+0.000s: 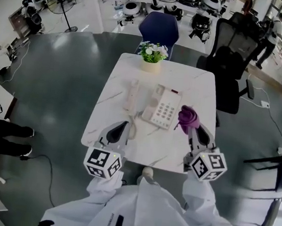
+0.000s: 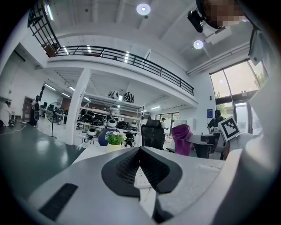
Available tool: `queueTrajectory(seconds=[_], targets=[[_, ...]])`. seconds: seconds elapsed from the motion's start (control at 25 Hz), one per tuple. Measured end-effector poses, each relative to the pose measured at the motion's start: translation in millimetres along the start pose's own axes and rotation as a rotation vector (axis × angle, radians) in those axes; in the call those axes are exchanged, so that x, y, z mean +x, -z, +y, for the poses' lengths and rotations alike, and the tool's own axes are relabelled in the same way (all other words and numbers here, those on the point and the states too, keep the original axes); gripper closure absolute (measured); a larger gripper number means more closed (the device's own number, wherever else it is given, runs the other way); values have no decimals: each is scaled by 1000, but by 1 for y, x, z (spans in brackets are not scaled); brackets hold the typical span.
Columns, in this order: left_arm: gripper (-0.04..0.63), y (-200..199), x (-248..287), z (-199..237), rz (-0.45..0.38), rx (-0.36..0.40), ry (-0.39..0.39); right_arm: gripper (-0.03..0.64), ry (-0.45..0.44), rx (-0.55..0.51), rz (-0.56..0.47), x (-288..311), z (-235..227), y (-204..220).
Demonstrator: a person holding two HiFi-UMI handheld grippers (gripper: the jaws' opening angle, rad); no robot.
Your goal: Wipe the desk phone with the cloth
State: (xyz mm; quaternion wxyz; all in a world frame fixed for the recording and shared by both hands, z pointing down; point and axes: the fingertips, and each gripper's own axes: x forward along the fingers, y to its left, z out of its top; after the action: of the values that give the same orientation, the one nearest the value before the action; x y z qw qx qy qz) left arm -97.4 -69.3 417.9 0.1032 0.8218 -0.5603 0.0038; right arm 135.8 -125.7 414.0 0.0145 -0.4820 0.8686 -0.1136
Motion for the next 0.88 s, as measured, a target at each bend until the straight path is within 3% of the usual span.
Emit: queueTrajectory(seconds=[0.4,0.88], targets=[[597,0,47,4,9,-2,-30,580,-73,-14,14,51,-23,-4],[597,32,93,20,109,-46,10,580,-32,-15,78,95,-49,16]])
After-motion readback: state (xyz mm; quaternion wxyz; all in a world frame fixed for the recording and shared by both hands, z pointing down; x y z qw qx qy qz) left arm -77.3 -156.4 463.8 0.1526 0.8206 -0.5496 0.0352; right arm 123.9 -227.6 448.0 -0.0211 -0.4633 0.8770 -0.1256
